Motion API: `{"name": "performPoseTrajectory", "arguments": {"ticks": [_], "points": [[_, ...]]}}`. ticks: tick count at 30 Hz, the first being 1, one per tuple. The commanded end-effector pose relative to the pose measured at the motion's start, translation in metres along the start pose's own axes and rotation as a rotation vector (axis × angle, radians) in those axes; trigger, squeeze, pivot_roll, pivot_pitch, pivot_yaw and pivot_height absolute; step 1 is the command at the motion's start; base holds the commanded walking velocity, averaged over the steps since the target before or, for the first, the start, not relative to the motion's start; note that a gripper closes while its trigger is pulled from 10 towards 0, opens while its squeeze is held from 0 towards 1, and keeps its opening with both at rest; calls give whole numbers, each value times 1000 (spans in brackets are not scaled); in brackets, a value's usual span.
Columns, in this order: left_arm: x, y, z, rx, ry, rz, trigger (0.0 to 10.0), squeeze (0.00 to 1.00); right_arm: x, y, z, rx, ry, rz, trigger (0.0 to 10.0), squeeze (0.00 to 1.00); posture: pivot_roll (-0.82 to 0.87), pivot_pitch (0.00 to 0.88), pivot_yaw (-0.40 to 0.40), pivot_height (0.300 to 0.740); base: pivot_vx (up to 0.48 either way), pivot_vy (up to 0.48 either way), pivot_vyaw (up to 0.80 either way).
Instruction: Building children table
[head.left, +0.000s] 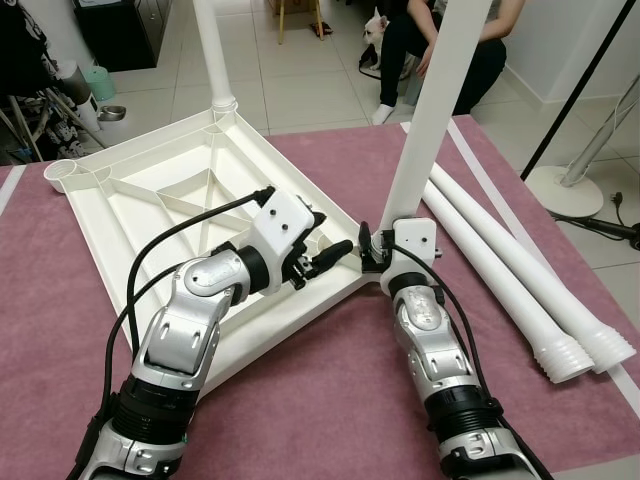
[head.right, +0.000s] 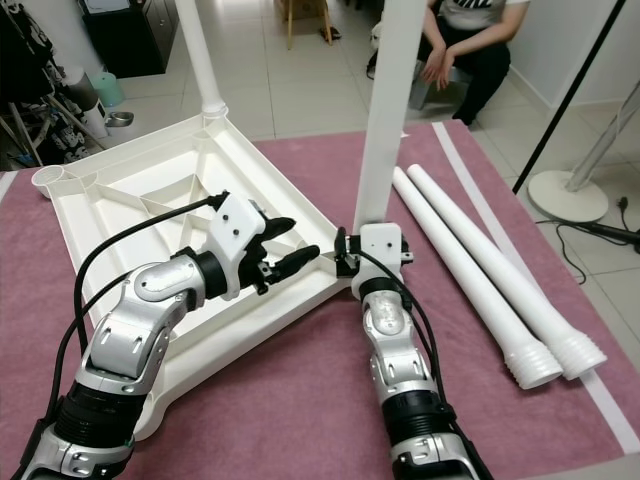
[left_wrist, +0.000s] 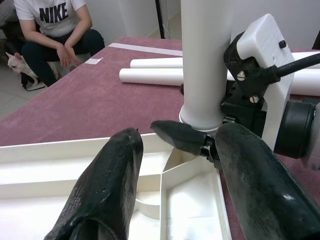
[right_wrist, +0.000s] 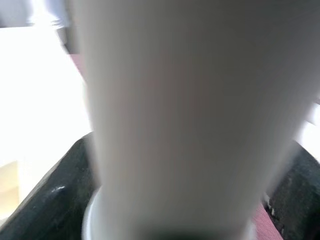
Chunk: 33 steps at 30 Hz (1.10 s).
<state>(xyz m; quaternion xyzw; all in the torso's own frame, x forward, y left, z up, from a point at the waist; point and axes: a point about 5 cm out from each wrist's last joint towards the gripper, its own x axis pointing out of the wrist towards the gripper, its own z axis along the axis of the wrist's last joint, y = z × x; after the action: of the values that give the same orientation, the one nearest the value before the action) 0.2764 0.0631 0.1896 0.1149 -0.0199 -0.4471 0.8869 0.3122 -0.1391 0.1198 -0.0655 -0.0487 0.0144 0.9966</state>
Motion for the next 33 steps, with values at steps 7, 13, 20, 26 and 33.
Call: {"name": "performPoseTrajectory", "arguments": {"ticks": [7, 13, 20, 26, 33], "points": [[-3, 8, -4, 1, 21, 117, 10000, 0, 1, -2, 10, -31, -55, 84, 10000, 0, -13, 0, 106, 740, 0, 0, 0], [-3, 8, -4, 3, 22, 116, 10000, 0, -1, 6, 17, -57, -94, 186, 10000, 0, -13, 0, 106, 740, 0, 0, 0], [-3, 8, -5, 1, 23, 118, 10000, 0, 0, 6, 23, -96, -128, 229, 10000, 0, -13, 0, 105, 740, 0, 0, 0], [-3, 8, -5, 1, 23, 120, 10000, 0, 1, 4, 24, -123, -141, 248, 0, 0, -13, 0, 103, 740, 0, 0, 0], [-3, 8, -5, 2, 23, 123, 10000, 0, -1, 3, 23, -136, -139, 274, 0, 0, -11, 0, 104, 740, 0, 0, 0]]}}
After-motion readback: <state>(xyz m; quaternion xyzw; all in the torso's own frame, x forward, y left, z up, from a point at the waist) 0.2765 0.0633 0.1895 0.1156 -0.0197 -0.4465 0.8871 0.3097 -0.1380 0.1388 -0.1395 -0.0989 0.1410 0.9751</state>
